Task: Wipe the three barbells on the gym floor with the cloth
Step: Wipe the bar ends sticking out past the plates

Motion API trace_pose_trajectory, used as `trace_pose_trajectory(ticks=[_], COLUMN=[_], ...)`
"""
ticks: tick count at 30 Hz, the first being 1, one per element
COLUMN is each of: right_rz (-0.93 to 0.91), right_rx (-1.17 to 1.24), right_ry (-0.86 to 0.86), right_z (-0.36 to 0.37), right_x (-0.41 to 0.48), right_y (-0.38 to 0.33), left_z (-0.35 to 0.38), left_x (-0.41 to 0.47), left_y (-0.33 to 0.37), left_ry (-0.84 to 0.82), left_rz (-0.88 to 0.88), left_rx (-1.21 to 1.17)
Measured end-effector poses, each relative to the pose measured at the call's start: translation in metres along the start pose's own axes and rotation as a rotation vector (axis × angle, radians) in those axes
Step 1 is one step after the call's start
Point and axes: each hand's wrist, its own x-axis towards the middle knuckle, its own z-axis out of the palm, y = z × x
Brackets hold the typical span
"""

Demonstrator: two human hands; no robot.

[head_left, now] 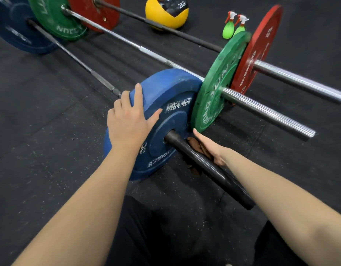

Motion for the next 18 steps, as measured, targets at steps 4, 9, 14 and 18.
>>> trace_pose_trajectory(ticks=[4, 9, 14, 18], right_rz=[0.045, 0.123, 0.146, 0.049], right_rx=[-0.063, -0.169, -0.208, -0.093], right_ry=[-0.023, 0.024, 0.008, -0.074], right_z=[-0.018, -0.046, -0.054, -0.033], right_x=[-0.010, -0.032, -0.033, -0.021], right_y=[0.020, 0.046, 0.049, 0.025], left_z=[0.001, 0.000, -0.001, -0.001], left_x=[-0.002, -0.002, -0.002, 0.000], left_y=[-0.001, -0.001, 0.006, 0.007], left_ry=[0.003, -0.009, -0.019, -0.004], left_rz=[-0.003, -0.009, -0.015, -0.003], left_rx=[0.000, -0.026, -0.027, -0.020])
